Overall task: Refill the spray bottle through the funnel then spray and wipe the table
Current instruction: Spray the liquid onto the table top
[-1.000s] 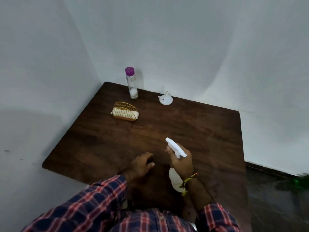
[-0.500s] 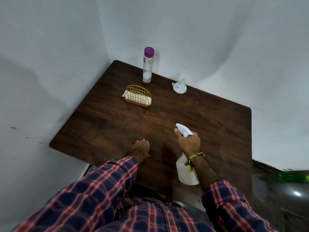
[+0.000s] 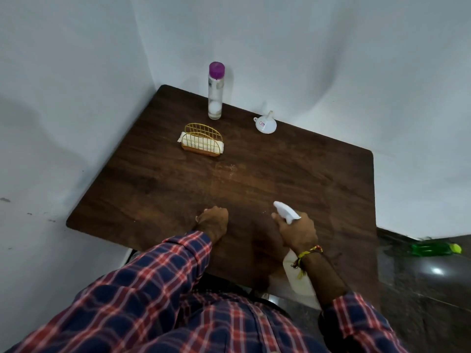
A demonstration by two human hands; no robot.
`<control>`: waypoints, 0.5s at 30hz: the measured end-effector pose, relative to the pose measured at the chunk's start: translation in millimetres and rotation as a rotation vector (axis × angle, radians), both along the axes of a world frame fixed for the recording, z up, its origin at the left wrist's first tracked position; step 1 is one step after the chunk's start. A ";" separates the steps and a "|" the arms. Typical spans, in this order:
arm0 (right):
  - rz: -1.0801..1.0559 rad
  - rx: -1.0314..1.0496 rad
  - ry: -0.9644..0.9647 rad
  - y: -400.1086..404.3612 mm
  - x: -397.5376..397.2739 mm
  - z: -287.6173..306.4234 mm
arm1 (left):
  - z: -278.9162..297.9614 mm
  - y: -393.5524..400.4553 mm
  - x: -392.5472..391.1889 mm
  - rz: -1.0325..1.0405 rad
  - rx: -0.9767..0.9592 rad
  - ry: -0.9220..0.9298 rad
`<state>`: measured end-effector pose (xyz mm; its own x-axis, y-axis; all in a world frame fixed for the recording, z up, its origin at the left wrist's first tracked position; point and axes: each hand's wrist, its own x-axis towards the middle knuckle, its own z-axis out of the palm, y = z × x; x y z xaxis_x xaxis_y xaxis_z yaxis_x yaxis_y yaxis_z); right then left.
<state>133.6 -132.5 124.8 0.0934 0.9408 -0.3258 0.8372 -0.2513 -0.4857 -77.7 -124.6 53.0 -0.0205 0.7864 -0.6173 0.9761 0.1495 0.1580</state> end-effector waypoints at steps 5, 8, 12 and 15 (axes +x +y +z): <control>-0.295 0.104 0.123 28.1 29.3 9.7 | 4.9 -0.7 19.4 -0.003 -0.090 0.081; -0.329 0.059 0.059 40.3 43.8 8.3 | 3.0 -3.8 30.8 0.010 -0.077 0.075; 0.111 -0.140 0.034 18.0 47.7 9.0 | -1.0 -12.6 45.6 0.033 -0.066 0.010; 0.314 -0.145 -0.032 -6.9 30.6 -9.9 | 1.8 -8.6 45.8 0.053 -0.061 0.037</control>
